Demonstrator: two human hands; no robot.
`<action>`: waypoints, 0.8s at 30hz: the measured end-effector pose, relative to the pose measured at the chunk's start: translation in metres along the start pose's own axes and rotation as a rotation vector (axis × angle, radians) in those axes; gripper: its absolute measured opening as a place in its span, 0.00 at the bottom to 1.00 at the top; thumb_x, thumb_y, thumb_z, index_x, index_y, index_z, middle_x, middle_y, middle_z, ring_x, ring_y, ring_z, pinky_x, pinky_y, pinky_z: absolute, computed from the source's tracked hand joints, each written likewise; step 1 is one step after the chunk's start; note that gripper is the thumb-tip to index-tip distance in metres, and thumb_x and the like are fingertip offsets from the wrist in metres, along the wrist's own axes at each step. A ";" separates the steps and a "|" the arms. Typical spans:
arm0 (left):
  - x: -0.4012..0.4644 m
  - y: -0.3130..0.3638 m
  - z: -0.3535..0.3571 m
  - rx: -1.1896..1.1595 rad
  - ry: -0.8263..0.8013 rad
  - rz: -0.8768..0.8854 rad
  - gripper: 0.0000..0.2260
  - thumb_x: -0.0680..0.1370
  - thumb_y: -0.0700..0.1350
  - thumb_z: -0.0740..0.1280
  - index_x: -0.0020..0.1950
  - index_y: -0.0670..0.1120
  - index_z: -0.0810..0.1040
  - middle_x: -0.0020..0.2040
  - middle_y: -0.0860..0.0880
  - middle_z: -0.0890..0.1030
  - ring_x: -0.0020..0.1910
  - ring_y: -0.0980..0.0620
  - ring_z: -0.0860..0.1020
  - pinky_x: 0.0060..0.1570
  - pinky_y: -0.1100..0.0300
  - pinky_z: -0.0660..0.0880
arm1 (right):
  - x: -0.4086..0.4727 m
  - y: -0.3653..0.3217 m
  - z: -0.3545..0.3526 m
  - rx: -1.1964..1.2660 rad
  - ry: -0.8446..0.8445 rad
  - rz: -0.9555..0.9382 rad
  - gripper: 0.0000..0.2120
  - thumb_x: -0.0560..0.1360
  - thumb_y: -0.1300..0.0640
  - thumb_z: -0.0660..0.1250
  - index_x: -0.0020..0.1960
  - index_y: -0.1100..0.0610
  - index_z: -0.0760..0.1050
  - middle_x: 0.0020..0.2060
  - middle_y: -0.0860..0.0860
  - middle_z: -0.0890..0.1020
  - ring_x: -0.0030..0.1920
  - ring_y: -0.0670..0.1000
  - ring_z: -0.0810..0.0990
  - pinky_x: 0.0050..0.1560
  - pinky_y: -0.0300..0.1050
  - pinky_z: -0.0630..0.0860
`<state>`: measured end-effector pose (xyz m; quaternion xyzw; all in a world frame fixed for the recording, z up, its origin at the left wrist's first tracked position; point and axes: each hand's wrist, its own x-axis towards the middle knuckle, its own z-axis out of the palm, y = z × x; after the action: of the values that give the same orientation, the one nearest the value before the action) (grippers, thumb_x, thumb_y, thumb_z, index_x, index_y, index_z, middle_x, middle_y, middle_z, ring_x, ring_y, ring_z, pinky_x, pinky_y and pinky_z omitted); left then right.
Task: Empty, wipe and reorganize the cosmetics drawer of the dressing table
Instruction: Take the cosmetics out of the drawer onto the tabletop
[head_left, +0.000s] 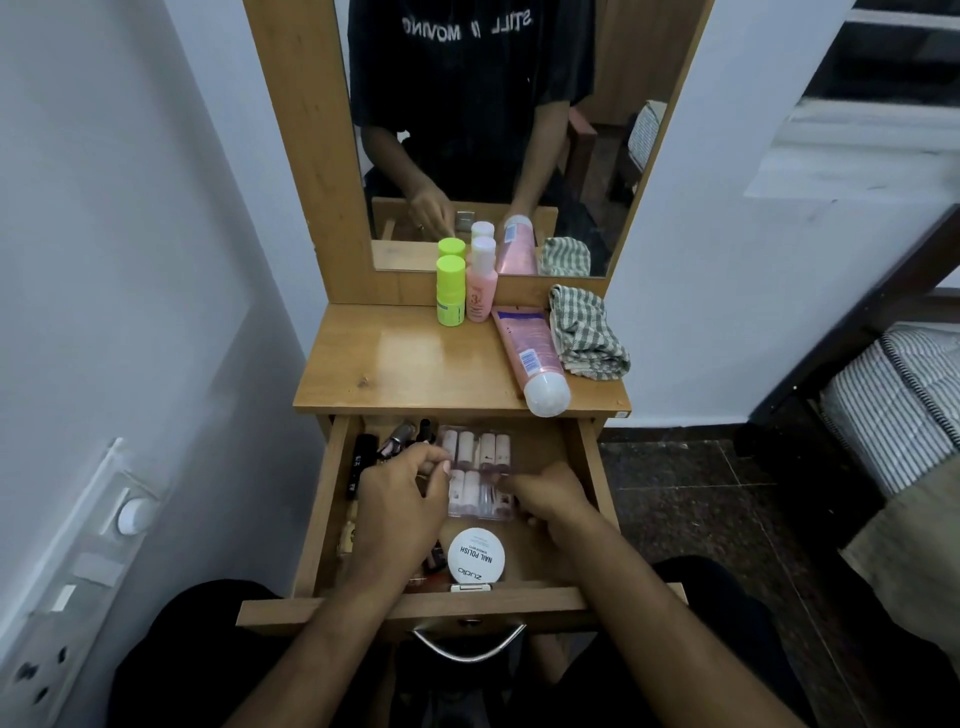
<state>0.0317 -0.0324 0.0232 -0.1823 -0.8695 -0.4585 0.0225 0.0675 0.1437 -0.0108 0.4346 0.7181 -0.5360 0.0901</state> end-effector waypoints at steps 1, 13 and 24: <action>0.000 -0.001 0.000 -0.006 0.007 -0.005 0.06 0.77 0.39 0.72 0.51 0.49 0.85 0.40 0.62 0.80 0.40 0.64 0.81 0.39 0.65 0.80 | -0.001 0.000 0.000 0.030 -0.008 0.005 0.18 0.72 0.46 0.77 0.53 0.56 0.79 0.47 0.54 0.85 0.40 0.51 0.82 0.33 0.42 0.73; -0.005 -0.003 -0.012 0.067 0.049 0.052 0.04 0.78 0.43 0.71 0.52 0.49 0.84 0.46 0.56 0.83 0.42 0.63 0.78 0.39 0.73 0.74 | -0.050 -0.001 -0.020 0.459 -0.139 0.011 0.11 0.77 0.57 0.73 0.56 0.62 0.79 0.44 0.57 0.88 0.40 0.51 0.87 0.38 0.42 0.82; -0.024 0.011 -0.082 -0.121 -0.160 -0.240 0.12 0.79 0.56 0.68 0.61 0.58 0.74 0.43 0.59 0.82 0.37 0.55 0.84 0.38 0.61 0.80 | -0.127 -0.021 -0.028 0.511 -0.272 -0.242 0.15 0.75 0.55 0.74 0.58 0.62 0.78 0.47 0.56 0.88 0.44 0.54 0.87 0.39 0.43 0.83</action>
<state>0.0475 -0.0999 0.0747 -0.1138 -0.8548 -0.4936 -0.1130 0.1388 0.0993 0.0903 0.2790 0.5882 -0.7591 0.0088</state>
